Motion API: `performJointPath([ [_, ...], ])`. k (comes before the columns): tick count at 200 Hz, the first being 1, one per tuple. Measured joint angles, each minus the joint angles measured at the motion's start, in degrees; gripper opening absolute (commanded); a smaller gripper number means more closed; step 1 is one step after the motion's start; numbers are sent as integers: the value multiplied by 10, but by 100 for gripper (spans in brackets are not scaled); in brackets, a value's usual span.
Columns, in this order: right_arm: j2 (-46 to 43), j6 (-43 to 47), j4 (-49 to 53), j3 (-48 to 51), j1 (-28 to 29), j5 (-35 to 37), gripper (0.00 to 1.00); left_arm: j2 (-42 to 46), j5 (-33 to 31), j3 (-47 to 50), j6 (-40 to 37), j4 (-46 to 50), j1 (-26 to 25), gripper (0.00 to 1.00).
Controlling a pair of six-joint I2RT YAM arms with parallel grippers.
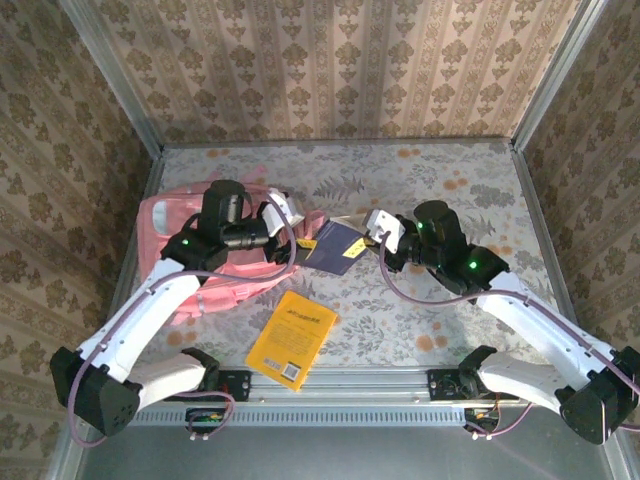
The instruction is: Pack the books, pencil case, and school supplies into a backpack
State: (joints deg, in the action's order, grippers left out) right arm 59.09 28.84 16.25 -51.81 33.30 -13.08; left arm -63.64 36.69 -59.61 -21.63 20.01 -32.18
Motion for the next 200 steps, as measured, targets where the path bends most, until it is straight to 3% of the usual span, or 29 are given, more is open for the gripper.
performJointPath([
  [44,-37,10,-29,19,5,-19,0,-43,40,0,-1,-1,-13,77],
  [78,-44,10,-50,20,7,-29,0,-69,64,0,-3,-2,-27,63],
  [100,-44,7,-61,26,9,-37,0,-75,75,0,-2,-4,-30,42],
  [130,-43,3,-66,28,11,-41,0,-84,89,0,-7,-5,-30,0],
  [142,-43,-3,-68,29,11,-38,0,-85,92,0,-10,-4,-30,0],
  [147,-43,-5,-68,29,11,-37,6,-86,93,0,-11,-4,-30,0],
  [159,-44,-14,-71,31,13,-33,34,-86,93,0,-9,-4,-30,0],
  [169,-46,-24,-84,35,14,-19,49,-86,93,1,-2,-9,-27,0],
  [200,-78,-84,-146,64,15,43,61,-76,109,34,67,-80,3,0],
])
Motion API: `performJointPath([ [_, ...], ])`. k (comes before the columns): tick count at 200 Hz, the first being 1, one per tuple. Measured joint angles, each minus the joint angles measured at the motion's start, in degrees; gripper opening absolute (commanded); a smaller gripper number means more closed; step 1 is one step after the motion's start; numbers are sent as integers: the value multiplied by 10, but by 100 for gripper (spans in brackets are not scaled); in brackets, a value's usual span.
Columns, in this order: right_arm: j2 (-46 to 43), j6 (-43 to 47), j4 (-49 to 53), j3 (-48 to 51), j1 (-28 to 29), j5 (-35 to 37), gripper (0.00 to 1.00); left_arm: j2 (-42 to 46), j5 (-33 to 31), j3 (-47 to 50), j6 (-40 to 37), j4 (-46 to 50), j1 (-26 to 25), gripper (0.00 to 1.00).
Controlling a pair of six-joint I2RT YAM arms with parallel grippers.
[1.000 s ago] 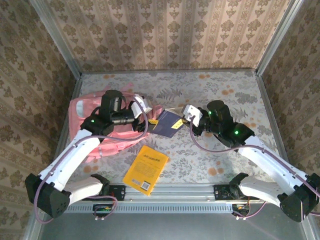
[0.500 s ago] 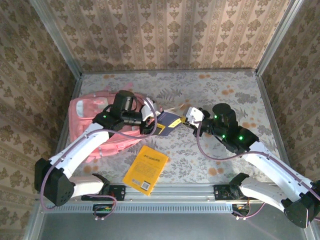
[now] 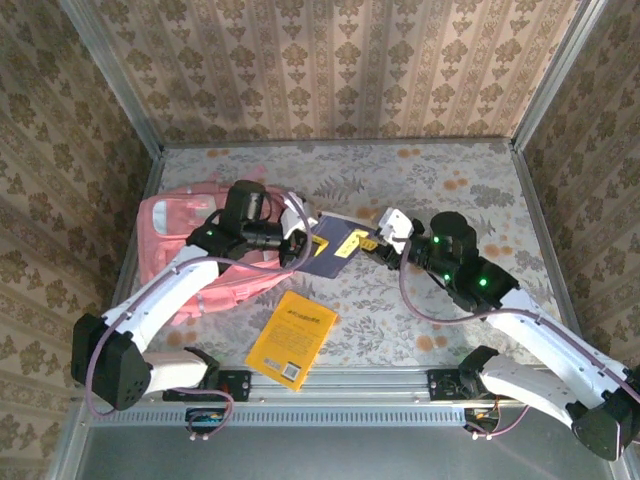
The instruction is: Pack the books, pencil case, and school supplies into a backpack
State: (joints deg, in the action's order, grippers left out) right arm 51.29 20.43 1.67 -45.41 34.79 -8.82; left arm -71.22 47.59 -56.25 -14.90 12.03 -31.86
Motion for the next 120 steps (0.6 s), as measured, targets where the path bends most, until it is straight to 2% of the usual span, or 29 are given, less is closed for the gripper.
performJointPath([
  [25,-33,-80,-49,32,0,29,65,10,-5,35,125,-112,35,0],
  [62,-42,-241,-94,55,0,27,64,16,-75,54,357,-284,41,0],
  [102,-32,-426,-106,54,-1,23,57,19,-160,54,560,-371,37,0],
  [120,-30,-509,-114,54,-2,40,60,21,-203,67,641,-418,31,0],
])
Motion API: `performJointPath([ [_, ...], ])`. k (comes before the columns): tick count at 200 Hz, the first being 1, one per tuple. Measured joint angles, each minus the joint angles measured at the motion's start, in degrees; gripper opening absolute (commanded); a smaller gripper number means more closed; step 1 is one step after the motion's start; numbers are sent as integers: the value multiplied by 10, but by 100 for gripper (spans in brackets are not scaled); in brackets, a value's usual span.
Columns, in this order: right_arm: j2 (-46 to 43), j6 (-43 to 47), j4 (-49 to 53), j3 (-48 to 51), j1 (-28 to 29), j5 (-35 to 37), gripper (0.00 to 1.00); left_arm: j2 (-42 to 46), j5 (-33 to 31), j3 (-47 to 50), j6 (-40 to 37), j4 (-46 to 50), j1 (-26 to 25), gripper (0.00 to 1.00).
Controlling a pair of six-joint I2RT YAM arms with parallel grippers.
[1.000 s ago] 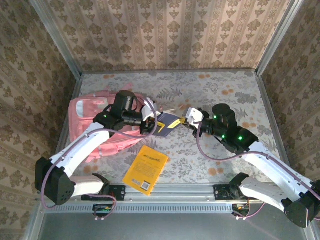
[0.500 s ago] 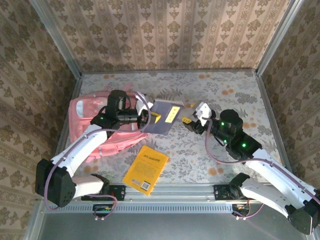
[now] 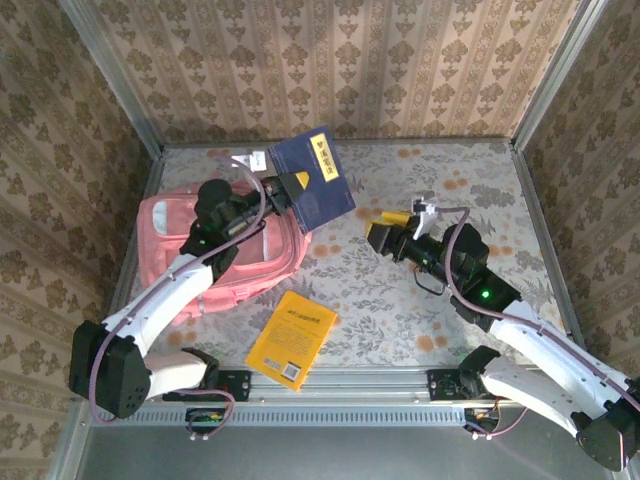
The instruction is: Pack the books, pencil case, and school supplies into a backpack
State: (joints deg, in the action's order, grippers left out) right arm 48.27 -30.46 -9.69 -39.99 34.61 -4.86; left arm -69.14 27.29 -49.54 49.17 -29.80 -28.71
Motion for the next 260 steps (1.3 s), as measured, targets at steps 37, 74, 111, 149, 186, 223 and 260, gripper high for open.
performJointPath([
  [37,34,-170,-57,1,-6,12,68,0,-66,38,118,-60,-24,0],
  [74,125,-326,-146,0,2,-16,81,0,-119,55,176,-89,-44,0],
  [111,170,-400,-200,0,27,-16,85,5,-146,55,195,-104,-50,0],
  [149,197,-442,-250,0,31,-13,84,15,-159,55,202,-106,-51,0],
  [186,271,-478,-343,-15,32,-8,72,16,-173,55,204,-110,-66,0],
  [223,332,-487,-437,-41,38,10,46,17,-197,55,203,-109,-75,0],
  [260,329,-458,-475,-44,57,38,29,30,-219,56,202,-109,-83,0],
])
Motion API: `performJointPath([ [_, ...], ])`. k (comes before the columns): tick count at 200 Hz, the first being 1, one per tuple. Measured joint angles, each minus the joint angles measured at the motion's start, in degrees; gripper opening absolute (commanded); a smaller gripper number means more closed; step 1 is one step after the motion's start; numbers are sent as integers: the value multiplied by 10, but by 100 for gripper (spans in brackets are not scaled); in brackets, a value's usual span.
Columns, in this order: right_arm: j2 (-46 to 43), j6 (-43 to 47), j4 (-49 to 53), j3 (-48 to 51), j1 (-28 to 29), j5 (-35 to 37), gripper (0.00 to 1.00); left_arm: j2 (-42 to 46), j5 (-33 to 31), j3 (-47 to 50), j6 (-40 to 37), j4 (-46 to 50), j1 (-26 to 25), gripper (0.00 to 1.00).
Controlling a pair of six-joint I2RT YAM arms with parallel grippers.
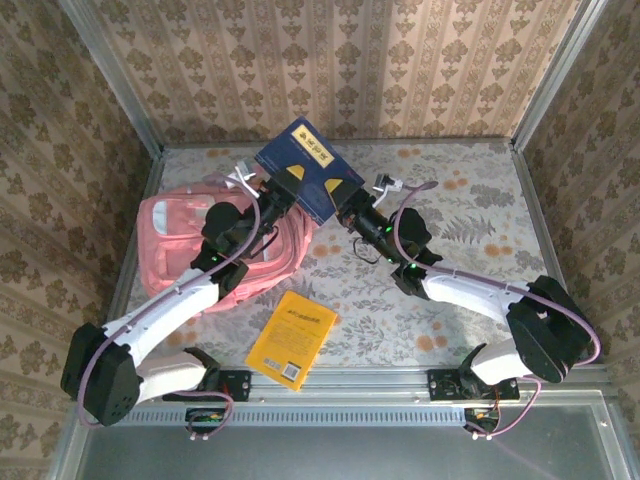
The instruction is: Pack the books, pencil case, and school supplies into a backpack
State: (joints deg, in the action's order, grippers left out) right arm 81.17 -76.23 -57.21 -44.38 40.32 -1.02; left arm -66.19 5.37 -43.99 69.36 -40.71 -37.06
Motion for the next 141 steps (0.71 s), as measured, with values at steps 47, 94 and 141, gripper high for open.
performJointPath([
  [47,-2,13,-29,9,4,15,36,3,-18,1,-1,2,0,0],
  [94,-20,20,-30,21,4,24,27,3,-27,2,-1,5,0,0],
  [141,-21,26,-29,21,4,24,14,3,-26,2,-1,6,0,0],
])
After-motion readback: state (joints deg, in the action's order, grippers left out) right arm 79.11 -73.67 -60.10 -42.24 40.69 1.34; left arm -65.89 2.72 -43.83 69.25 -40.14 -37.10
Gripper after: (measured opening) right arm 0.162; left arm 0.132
